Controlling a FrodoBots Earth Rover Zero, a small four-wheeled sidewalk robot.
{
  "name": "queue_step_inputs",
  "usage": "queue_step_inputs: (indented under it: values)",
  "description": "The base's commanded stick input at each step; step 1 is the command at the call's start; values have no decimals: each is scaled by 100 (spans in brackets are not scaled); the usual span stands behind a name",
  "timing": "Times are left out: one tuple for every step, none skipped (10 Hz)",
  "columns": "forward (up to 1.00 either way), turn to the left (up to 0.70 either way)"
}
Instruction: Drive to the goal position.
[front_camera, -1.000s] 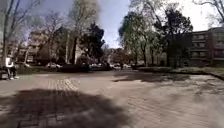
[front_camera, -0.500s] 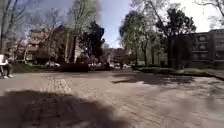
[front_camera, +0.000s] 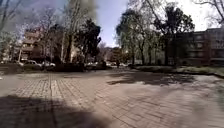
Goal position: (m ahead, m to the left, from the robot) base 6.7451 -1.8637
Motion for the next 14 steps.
queue_step_inputs:
  values:
    - [70,0]
    - [70,0]
    - [70,0]
    - [70,0]
    - [70,0]
    - [70,0]
    - [70,0]
    - [70,0]
    - [70,0]
    - [70,-6]
    - [70,-25]
    - [70,-35]
    - [70,-35]
    - [70,-35]
